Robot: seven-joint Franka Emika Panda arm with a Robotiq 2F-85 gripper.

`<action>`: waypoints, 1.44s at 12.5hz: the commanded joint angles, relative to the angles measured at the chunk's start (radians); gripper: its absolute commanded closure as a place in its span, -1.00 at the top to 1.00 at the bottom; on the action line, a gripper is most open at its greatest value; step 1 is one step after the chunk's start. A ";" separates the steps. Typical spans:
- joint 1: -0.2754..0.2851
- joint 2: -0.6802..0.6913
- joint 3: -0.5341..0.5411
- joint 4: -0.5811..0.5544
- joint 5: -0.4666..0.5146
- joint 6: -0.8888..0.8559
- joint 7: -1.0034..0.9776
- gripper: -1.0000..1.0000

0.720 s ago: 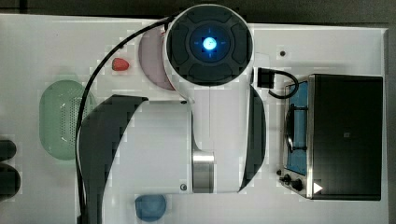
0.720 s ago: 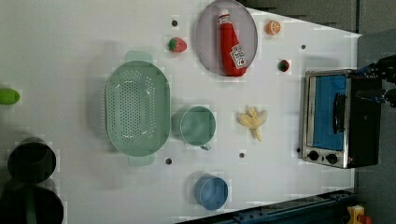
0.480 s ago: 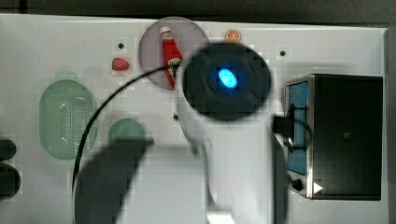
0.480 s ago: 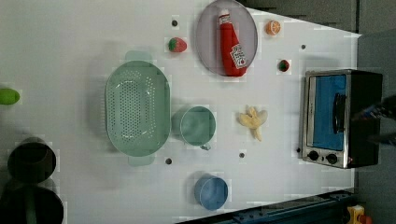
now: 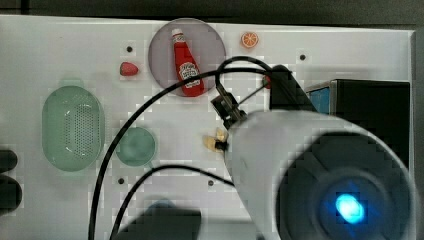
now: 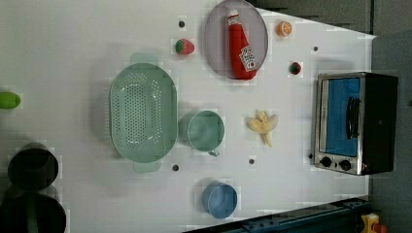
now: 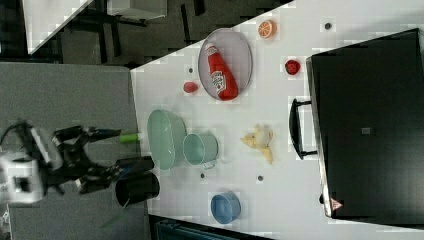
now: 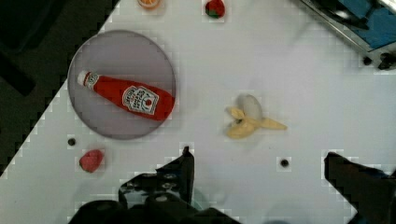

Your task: Pick Banana and place it in mug.

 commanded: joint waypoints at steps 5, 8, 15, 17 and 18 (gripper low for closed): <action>0.002 0.184 0.003 -0.357 0.001 0.372 -0.032 1.00; 0.002 0.251 0.004 -0.457 0.001 0.546 -0.032 1.00; 0.004 0.476 0.007 -0.572 0.001 0.894 -0.032 1.00; 0.005 0.542 0.013 -0.578 0.001 0.973 -0.032 1.00; 0.005 0.569 0.015 -0.578 0.001 1.010 -0.032 1.00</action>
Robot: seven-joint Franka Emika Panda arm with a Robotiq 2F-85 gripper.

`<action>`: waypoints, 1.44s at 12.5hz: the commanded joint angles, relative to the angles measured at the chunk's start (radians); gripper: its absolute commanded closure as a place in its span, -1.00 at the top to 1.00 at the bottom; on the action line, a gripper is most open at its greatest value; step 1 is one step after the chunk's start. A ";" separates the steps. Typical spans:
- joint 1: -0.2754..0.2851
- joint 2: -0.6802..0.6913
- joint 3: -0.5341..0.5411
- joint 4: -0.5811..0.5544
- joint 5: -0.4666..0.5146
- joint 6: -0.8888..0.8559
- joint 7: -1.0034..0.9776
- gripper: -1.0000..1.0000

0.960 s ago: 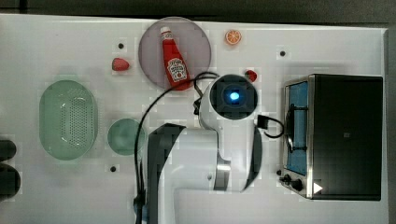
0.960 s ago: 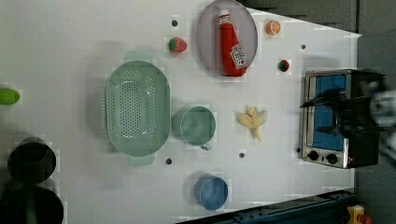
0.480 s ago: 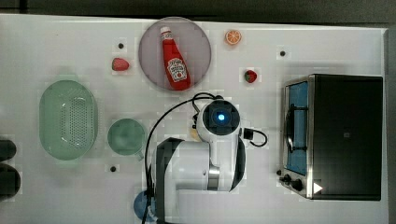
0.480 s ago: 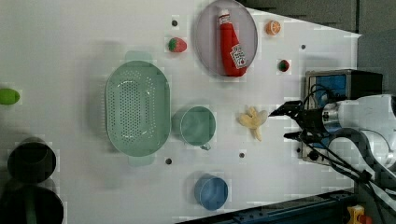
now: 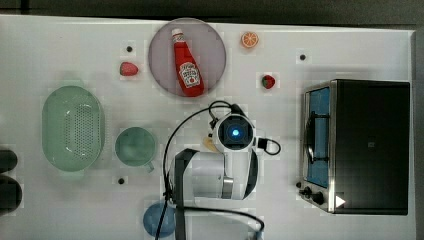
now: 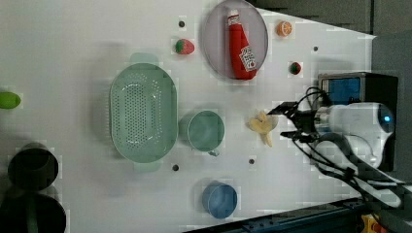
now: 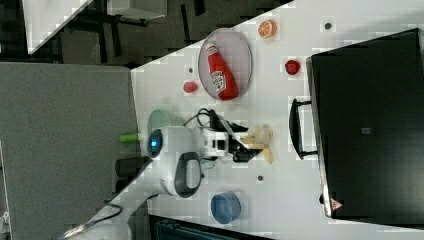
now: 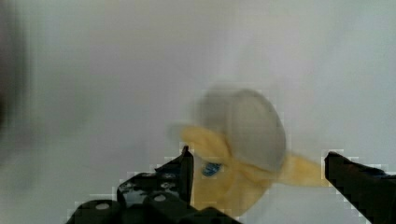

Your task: Pick Banana and place it in mug.

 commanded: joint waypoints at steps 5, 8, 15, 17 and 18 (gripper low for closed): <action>0.005 0.075 0.025 -0.028 0.008 0.166 -0.030 0.45; 0.004 0.067 0.025 -0.028 0.008 0.169 -0.030 -0.25; -0.012 -0.179 -0.005 -0.005 0.008 -0.061 -0.030 -0.46; -0.012 -0.313 -0.018 0.045 0.007 -0.257 -0.031 -0.46; -0.012 -0.381 -0.024 0.084 0.007 -0.373 -0.031 -0.46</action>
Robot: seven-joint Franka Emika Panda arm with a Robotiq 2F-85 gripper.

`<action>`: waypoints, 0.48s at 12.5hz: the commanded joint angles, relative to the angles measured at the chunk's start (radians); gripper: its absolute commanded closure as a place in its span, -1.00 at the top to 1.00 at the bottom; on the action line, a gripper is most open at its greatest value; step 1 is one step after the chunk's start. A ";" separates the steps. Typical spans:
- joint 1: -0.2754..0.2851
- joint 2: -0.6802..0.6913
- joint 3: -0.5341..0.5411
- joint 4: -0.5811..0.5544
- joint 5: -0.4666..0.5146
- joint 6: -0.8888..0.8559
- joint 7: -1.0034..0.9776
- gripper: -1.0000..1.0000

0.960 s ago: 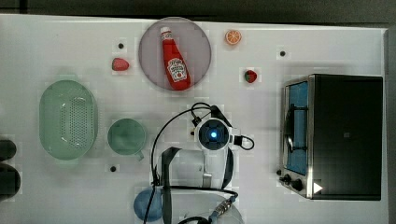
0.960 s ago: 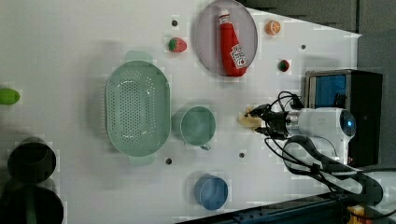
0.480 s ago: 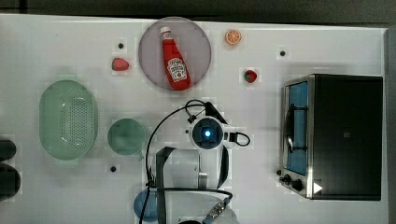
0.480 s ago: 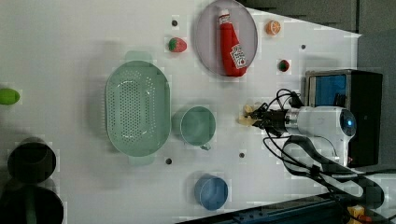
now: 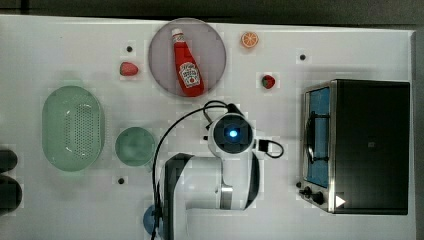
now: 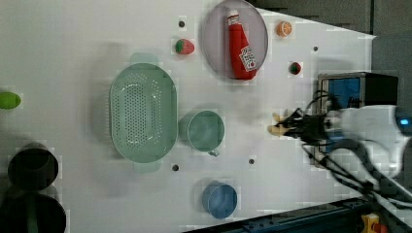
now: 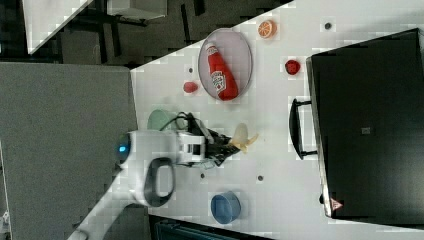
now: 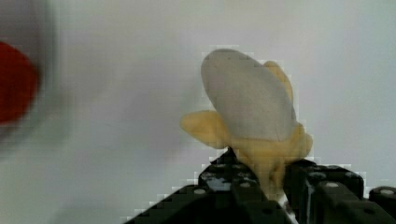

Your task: Pick Banana and place it in mug.

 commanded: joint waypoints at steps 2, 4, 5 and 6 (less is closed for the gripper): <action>-0.031 -0.220 -0.014 0.136 0.025 -0.312 -0.031 -0.46; -0.022 -0.265 0.011 0.163 0.025 -0.398 -0.020 -0.46; -0.018 -0.285 0.035 0.169 0.025 -0.397 0.013 -0.46; -0.013 -0.302 0.064 0.175 0.025 -0.401 0.059 -0.46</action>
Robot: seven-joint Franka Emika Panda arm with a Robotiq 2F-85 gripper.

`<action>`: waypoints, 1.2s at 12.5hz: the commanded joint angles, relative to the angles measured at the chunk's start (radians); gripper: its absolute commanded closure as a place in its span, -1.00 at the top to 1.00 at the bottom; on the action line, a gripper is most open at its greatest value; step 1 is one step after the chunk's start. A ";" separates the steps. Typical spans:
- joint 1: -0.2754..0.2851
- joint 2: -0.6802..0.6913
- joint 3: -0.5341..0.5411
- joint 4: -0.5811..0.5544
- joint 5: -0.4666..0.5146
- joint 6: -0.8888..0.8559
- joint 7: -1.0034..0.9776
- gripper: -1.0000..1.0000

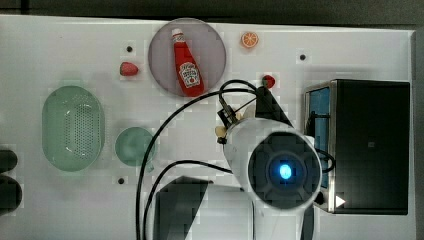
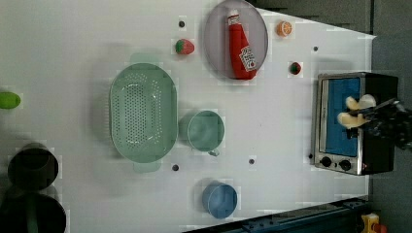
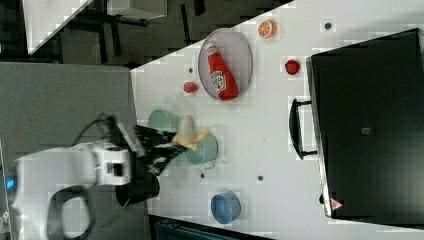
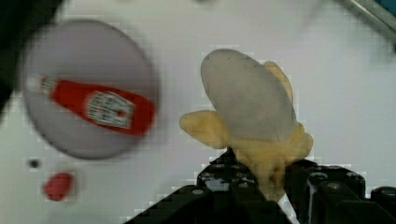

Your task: Pick Banana and place it in mug.

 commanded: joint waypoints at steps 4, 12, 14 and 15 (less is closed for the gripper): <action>0.045 0.026 0.220 -0.026 0.006 -0.076 0.200 -0.46; 0.061 0.182 0.501 -0.039 0.092 0.111 0.583 -0.46; 0.061 0.266 0.536 -0.040 0.083 0.174 0.679 -0.46; 0.061 0.307 0.541 -0.040 0.067 0.201 0.709 -0.46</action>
